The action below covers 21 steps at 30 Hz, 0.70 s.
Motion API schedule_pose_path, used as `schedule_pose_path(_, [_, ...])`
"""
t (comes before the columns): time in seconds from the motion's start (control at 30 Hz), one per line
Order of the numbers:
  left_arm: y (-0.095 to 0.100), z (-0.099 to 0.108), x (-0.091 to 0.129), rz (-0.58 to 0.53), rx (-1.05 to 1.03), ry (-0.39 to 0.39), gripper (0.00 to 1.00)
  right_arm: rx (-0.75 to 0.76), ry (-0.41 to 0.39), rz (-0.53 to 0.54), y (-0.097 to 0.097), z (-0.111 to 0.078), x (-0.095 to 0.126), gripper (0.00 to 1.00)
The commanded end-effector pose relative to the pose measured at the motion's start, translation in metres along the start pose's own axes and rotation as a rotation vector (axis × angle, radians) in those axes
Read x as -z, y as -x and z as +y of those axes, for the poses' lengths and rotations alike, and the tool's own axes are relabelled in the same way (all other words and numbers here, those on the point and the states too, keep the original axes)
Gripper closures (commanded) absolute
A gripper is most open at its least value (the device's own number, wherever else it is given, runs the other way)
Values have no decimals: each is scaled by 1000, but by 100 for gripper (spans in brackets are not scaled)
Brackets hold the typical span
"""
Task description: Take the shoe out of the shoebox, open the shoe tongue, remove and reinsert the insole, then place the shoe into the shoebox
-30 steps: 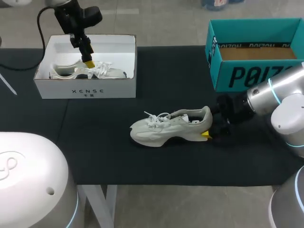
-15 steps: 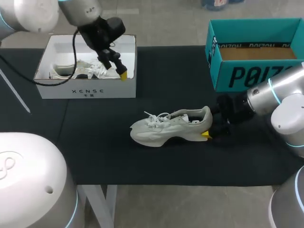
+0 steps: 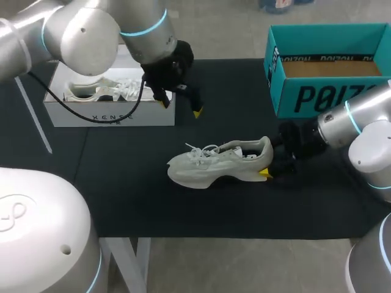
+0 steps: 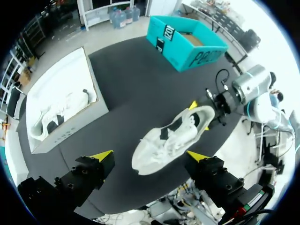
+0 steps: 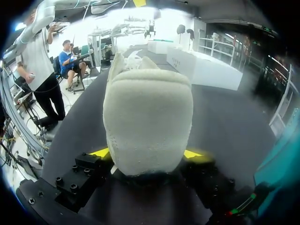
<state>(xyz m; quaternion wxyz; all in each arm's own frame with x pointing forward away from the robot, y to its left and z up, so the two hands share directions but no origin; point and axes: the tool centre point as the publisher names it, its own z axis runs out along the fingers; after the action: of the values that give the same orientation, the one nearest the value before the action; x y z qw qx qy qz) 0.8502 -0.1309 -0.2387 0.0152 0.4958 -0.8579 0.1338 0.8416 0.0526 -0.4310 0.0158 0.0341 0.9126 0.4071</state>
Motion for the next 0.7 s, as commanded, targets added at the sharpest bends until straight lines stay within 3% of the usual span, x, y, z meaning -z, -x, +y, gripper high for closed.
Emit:
schedule_pose_path(0.03, [-15,-24,-25,-20,-17,49,0,-1,-4,0,1,-2,-7,100])
schedule_pose_path(0.33, [-34,-37,-69,-76,-43,102,0,-1,-4,0,1,-2,-7,100])
schedule_pose_path(0.7, [-46,-42,-77,-56,-71,87,0,-1,-4,0,1,-2,-7,100])
